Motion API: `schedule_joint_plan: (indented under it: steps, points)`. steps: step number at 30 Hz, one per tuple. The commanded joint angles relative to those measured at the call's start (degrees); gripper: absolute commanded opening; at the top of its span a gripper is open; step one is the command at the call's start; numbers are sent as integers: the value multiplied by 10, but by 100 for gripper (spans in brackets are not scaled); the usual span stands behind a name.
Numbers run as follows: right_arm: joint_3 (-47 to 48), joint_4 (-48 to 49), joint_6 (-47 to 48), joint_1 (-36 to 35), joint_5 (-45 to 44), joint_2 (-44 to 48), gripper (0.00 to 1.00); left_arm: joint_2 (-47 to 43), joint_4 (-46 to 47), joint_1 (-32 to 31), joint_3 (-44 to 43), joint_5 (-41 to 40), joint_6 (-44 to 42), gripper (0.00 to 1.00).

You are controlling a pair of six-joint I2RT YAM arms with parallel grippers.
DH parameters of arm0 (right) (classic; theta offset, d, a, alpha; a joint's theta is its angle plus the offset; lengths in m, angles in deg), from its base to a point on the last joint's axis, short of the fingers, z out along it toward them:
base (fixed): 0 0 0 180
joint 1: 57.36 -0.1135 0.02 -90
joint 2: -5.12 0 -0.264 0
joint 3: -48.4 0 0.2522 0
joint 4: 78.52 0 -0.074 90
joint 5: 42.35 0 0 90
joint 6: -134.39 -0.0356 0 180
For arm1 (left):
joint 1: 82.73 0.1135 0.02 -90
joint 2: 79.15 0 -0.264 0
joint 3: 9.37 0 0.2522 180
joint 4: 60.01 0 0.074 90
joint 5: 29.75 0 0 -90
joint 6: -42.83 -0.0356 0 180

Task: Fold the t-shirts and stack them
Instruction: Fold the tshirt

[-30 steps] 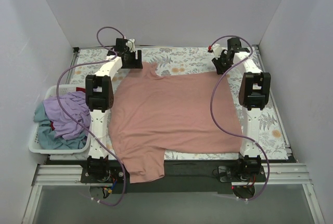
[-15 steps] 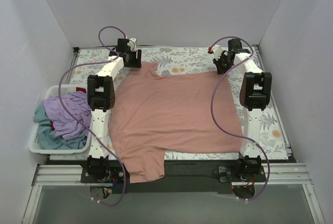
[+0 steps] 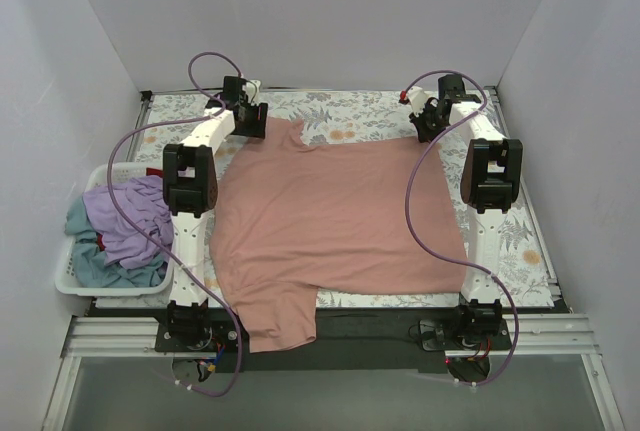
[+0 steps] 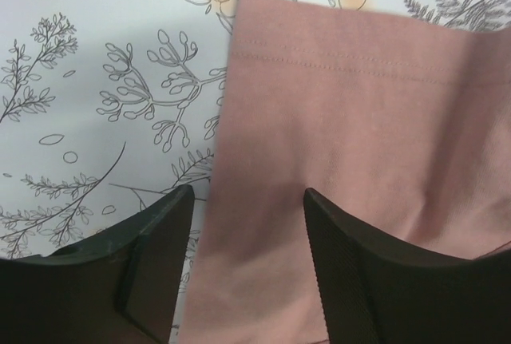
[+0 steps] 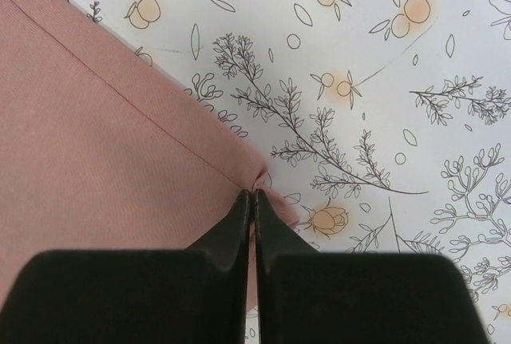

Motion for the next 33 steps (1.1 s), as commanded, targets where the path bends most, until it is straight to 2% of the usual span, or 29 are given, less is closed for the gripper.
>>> schedule_joint_plan:
  steps: [1, 3, 8, 10, 11, 12, 20, 24, 28, 33]
  points:
    - [-28, -47, 16, 11, -58, -17, 1, -12, -70, -13, 38, 2, -12, 54]
    - [-28, -47, 16, 11, -58, -16, 1, 2, -66, -20, 42, -24, -19, 52]
    - [-28, -45, 21, 11, -61, -17, 1, 44, -57, -15, -26, -40, -8, 28]
    - [-21, -44, 21, 11, -67, -19, 1, 75, -53, -7, -73, -33, -4, 16]
    - [-17, -44, 21, 11, -67, -19, 1, 82, -52, -6, -88, -31, -2, 5]
    - [-13, -44, 21, 11, -67, -22, 1, 87, -50, -1, -115, -28, -1, 0]
    - [44, -44, 17, 11, -65, -13, 1, 32, 55, 9, -87, 19, -11, 0]
    - [37, -45, 25, 26, -59, 16, 1, -5, 80, 20, -62, 50, -9, 0]
    - [13, -45, 35, 28, -56, 48, 1, -62, 110, 26, -3, 92, -19, 0]
    - [-32, -45, 50, 28, -48, 95, 1, -150, 162, 26, 113, 126, -50, 0]
